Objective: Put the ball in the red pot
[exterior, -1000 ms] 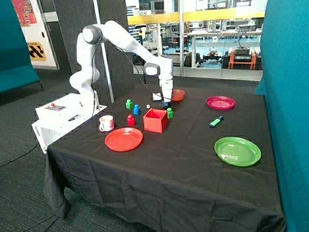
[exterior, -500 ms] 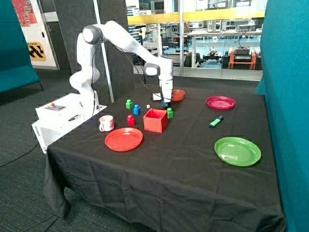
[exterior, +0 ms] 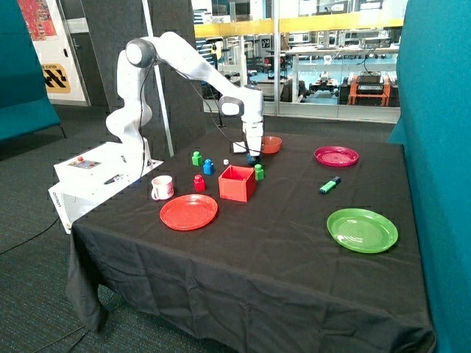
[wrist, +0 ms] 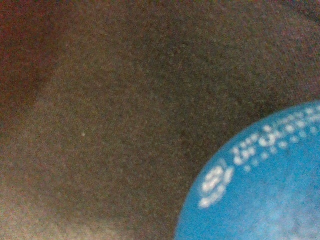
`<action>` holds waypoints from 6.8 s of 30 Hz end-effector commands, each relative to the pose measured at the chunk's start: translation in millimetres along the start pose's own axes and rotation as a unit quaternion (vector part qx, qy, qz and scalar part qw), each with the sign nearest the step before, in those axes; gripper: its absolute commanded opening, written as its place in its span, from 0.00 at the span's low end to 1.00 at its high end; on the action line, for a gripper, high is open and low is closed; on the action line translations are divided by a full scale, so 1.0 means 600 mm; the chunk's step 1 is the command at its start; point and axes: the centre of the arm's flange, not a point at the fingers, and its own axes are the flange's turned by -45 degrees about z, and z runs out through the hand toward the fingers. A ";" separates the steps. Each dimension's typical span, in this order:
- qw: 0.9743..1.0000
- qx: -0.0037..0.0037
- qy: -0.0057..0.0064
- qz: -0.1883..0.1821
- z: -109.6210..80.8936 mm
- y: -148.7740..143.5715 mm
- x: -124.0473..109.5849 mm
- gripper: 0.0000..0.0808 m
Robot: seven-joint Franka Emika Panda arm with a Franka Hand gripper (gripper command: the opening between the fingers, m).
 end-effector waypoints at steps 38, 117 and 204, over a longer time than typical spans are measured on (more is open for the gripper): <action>1.000 0.000 0.002 -0.024 -0.081 0.015 -0.006 0.00; 0.999 0.000 0.002 0.048 -0.253 0.246 -0.141 0.00; 0.996 0.000 0.002 0.091 -0.093 0.361 -0.148 0.00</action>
